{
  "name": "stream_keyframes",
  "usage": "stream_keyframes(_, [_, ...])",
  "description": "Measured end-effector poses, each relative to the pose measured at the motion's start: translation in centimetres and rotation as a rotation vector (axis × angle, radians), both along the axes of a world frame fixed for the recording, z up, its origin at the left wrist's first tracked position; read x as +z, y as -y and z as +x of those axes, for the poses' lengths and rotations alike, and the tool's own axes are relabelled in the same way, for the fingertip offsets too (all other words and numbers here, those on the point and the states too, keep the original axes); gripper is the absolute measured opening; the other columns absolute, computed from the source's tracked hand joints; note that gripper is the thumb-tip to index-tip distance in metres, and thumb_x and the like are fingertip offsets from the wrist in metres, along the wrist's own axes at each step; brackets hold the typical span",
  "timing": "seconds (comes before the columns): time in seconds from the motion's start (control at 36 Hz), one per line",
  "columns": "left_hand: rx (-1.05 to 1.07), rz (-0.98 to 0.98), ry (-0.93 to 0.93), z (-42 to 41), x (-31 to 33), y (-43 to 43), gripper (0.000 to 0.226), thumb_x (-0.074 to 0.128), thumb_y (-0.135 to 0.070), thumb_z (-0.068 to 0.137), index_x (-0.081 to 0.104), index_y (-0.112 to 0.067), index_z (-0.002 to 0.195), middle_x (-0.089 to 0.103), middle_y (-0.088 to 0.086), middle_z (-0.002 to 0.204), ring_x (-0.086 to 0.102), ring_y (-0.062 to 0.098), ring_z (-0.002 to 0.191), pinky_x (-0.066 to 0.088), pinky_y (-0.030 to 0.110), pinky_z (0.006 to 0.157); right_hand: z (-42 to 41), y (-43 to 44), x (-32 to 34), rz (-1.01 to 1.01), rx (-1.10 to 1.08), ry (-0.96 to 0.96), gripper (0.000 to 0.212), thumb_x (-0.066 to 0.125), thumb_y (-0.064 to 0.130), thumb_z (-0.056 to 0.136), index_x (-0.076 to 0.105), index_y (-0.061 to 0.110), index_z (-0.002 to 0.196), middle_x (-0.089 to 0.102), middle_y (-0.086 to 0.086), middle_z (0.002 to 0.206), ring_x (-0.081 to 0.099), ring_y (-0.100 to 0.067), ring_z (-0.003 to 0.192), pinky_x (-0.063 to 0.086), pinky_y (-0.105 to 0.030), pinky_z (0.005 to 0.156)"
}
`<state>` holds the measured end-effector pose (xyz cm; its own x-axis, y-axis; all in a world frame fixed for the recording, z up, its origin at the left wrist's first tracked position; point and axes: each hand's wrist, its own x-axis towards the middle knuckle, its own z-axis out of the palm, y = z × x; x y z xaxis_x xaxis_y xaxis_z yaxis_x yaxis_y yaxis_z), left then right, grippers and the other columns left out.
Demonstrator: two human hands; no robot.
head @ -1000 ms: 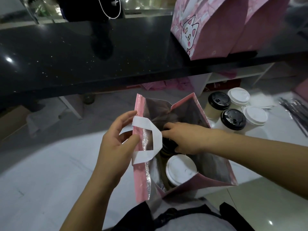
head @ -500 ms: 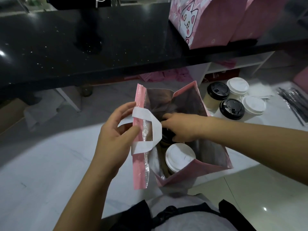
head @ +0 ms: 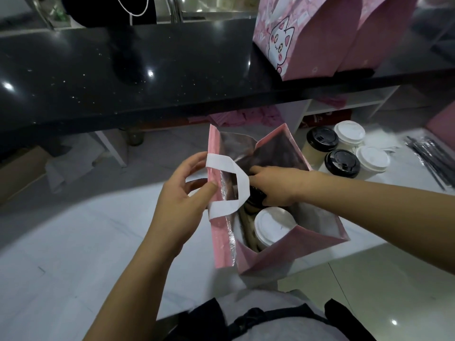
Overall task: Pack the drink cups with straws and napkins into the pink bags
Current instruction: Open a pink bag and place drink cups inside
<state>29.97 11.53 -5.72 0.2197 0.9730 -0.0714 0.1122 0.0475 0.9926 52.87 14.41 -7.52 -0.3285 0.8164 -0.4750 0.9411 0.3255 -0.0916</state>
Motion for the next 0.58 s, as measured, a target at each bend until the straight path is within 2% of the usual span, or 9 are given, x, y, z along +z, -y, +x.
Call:
stream_keyframes(0.11, [-0.015, 0.030, -0.063, -0.2, -0.7, -0.3, 0.044, 0.070, -0.039, 0.089, 0.055, -0.056, 0.126, 0.061, -0.032, 0.123, 0.061, -0.007, 0.109, 0.058, 0.029, 0.085, -0.1, 0.1, 0.4, -0.031, -0.012, 0.024, 0.059, 0.069, 0.024, 0.086, 0.048, 0.028, 0.140, 0.049, -0.002, 0.126, 0.055, -0.025, 0.112, 0.050, -0.038, 0.086])
stream_keyframes(0.17, [-0.029, 0.061, -0.111, -0.4, -1.0, -0.4, 0.046, 0.069, -0.040, 0.092, 0.051, -0.055, 0.132, 0.058, -0.029, 0.131, 0.057, -0.006, 0.116, 0.055, 0.027, 0.086, -0.1, 0.3, 1.3, -0.055, -0.014, 0.032, 0.071, 0.072, 0.023, 0.083, 0.041, 0.034, 0.146, 0.047, 0.000, 0.132, 0.052, -0.024, 0.118, 0.050, -0.039, 0.087])
stream_keyframes(0.25, [-0.031, 0.112, -0.164, -0.4, -1.2, -0.4, 0.053, 0.068, -0.047, 0.091, 0.045, -0.056, 0.138, 0.049, -0.022, 0.143, 0.052, -0.002, 0.124, 0.053, 0.026, 0.091, -0.3, 0.9, 3.5, -0.024, -0.029, -0.034, 0.069, 0.071, 0.023, 0.084, 0.043, 0.034, 0.146, 0.047, 0.003, 0.140, 0.049, -0.022, 0.126, 0.047, -0.043, 0.099])
stream_keyframes(0.31, [-0.031, 0.182, -0.187, -0.4, -1.0, -0.2, 0.055, 0.068, -0.051, 0.090, 0.041, -0.061, 0.137, 0.043, -0.027, 0.144, 0.051, -0.001, 0.123, 0.049, 0.025, 0.095, -0.3, 1.7, 5.6, 0.029, -0.053, -0.080, 0.063, 0.069, 0.028, 0.087, 0.045, 0.036, 0.144, 0.048, 0.007, 0.142, 0.048, -0.016, 0.129, 0.044, -0.037, 0.105])
stream_keyframes(0.36, [-0.042, 0.262, -0.209, -0.4, -0.6, 0.0, 0.056, 0.066, -0.052, 0.090, 0.035, -0.068, 0.134, 0.035, -0.046, 0.134, 0.048, -0.003, 0.123, 0.045, 0.026, 0.098, -0.2, 3.1, 7.8, 0.093, -0.086, -0.149, 0.055, 0.067, 0.032, 0.089, 0.048, 0.040, 0.140, 0.052, 0.012, 0.139, 0.048, -0.008, 0.126, 0.042, -0.028, 0.104])
stream_keyframes(0.42, [-0.072, 0.323, -0.236, -0.1, -0.1, 0.0, 0.055, 0.063, -0.055, 0.090, 0.032, -0.070, 0.133, 0.027, -0.059, 0.126, 0.043, -0.005, 0.126, 0.042, 0.027, 0.100, 0.3, 5.0, 9.7, 0.188, -0.146, -0.222, 0.050, 0.066, 0.035, 0.091, 0.050, 0.040, 0.138, 0.053, 0.014, 0.137, 0.045, 0.002, 0.120, 0.035, -0.008, 0.097])
stream_keyframes(0.47, [-0.104, 0.358, -0.259, 0.2, 0.7, -0.1, 0.058, 0.059, -0.059, 0.088, 0.032, -0.066, 0.138, 0.025, -0.059, 0.127, 0.040, -0.005, 0.130, 0.040, 0.029, 0.101, 1.2, 7.6, 11.1, 0.300, -0.256, -0.274, 0.049, 0.065, 0.040, 0.091, 0.052, 0.037, 0.139, 0.052, 0.017, 0.139, 0.041, 0.010, 0.117, 0.024, 0.006, 0.092])
stream_keyframes(0.5, [-0.129, 0.374, -0.276, 0.4, 1.2, -0.1, 0.060, 0.057, -0.060, 0.086, 0.032, -0.063, 0.141, 0.026, -0.056, 0.131, 0.038, -0.005, 0.132, 0.038, 0.030, 0.101, 1.6, 9.0, 11.6, 0.351, -0.321, -0.293, 0.051, 0.064, 0.044, 0.091, 0.052, 0.038, 0.139, 0.050, 0.020, 0.141, 0.039, 0.012, 0.118, 0.021, 0.008, 0.092])
stream_keyframes(0.58, [-0.305, 0.428, -0.370, 1.1, 3.2, 0.0, 0.065, 0.052, -0.064, 0.086, 0.026, -0.060, 0.146, 0.025, -0.038, 0.152, 0.024, -0.006, 0.141, 0.029, 0.033, 0.108, 3.1, 13.4, 12.0, 0.500, -0.536, -0.381, 0.059, 0.060, 0.059, 0.083, 0.052, 0.041, 0.139, 0.044, 0.024, 0.147, 0.037, 0.013, 0.129, 0.023, 0.003, 0.099])
